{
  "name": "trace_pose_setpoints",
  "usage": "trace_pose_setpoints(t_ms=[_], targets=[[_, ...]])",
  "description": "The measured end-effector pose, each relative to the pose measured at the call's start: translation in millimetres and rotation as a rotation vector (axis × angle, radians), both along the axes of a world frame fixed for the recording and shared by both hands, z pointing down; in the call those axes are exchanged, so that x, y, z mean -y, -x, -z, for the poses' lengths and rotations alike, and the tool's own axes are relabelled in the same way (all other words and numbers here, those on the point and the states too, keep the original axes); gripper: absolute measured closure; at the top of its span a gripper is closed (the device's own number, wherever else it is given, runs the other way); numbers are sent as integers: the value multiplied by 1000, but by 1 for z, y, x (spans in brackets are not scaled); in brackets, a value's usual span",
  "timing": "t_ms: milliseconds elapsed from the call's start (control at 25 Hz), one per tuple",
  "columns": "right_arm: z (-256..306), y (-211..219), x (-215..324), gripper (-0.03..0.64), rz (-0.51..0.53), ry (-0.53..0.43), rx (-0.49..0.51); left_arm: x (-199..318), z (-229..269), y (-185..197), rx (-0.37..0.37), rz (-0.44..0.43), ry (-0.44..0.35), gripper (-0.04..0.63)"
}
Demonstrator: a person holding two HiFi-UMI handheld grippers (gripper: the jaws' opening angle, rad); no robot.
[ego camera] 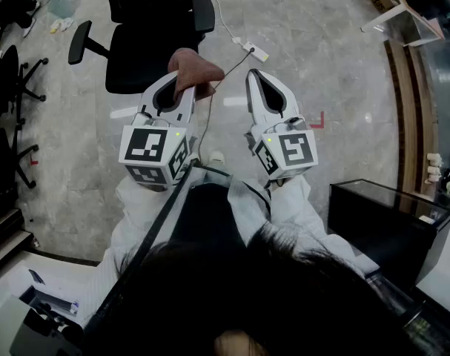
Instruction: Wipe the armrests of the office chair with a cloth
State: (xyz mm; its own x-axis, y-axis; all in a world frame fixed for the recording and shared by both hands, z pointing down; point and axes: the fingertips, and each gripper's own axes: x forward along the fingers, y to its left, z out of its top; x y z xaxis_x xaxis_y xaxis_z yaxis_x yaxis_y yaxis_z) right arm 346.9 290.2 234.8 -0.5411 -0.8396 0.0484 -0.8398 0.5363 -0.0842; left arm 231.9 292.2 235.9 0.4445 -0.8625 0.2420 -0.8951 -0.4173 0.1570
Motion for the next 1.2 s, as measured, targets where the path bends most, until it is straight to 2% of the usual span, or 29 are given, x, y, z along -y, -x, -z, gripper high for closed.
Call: trace_pose_setpoints(t_ms=[520, 880, 1040, 1200], targets=[[-5, -7, 11, 617, -5, 7, 5, 11, -2, -2, 11, 8, 1, 571], [-28, -33, 27, 617, -18, 47, 6, 36, -15, -6, 33, 50, 14, 571], [-50, -36, 45, 617, -17, 105, 6, 60, -29, 4, 42, 77, 44, 571], [-70, -31, 86, 617, -24, 144, 3, 104, -48, 14, 44, 75, 72, 571]])
